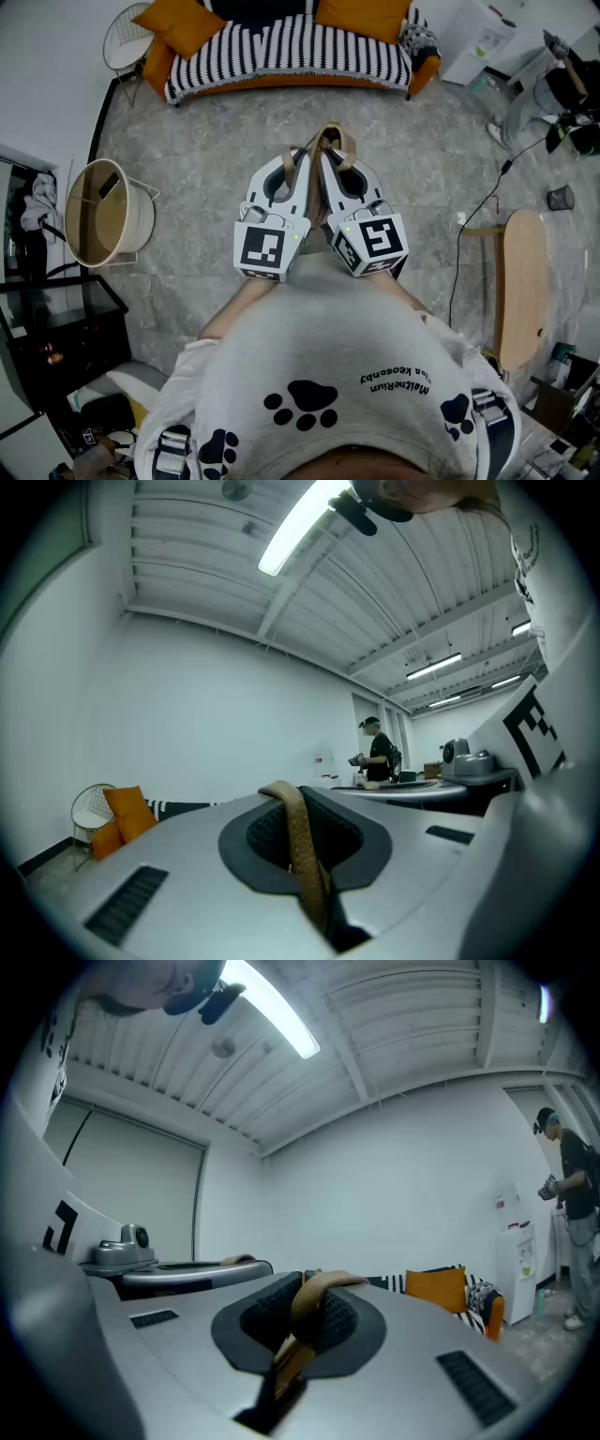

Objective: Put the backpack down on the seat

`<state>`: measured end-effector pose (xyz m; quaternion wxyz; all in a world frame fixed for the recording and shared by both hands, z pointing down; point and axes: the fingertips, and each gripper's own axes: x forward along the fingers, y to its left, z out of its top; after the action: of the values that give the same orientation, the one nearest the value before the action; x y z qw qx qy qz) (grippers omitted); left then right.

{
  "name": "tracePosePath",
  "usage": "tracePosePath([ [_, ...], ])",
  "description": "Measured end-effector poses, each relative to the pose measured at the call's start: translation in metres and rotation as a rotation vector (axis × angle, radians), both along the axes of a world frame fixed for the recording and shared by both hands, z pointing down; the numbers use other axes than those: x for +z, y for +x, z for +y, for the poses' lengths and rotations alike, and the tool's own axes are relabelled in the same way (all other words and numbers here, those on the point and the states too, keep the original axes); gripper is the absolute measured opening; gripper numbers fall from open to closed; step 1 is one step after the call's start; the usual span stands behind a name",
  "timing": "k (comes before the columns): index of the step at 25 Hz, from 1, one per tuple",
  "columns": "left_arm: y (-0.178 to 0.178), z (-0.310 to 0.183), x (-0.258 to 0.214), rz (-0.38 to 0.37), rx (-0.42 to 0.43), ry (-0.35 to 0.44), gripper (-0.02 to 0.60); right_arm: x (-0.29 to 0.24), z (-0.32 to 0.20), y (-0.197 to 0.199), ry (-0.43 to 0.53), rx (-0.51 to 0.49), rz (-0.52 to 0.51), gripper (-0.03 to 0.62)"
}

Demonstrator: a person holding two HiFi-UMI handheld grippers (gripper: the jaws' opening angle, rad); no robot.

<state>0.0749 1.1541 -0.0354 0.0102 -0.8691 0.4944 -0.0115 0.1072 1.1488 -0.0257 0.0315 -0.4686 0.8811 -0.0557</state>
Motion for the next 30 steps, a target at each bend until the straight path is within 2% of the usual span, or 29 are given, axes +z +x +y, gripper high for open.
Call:
tracePosePath([
  [7,0.003,-0.013,0.005,-0.016,0.004,-0.019,0.018,0.006,-0.012,0.001,-0.018,-0.001,-0.004,0.034],
  [15,-0.018,-0.053,0.017,-0.007,0.002,-0.039,0.018,0.02,-0.054,-0.021,-0.067,-0.022,-0.014,0.035],
  [21,-0.045,-0.122,0.025,0.001,0.032,-0.057,0.018,0.029,-0.122,-0.048,-0.093,-0.001,-0.02,0.035],
  [30,-0.095,-0.244,0.023,0.003,0.151,-0.042,0.018,0.028,-0.237,-0.098,-0.077,0.1,-0.025,0.035],
])
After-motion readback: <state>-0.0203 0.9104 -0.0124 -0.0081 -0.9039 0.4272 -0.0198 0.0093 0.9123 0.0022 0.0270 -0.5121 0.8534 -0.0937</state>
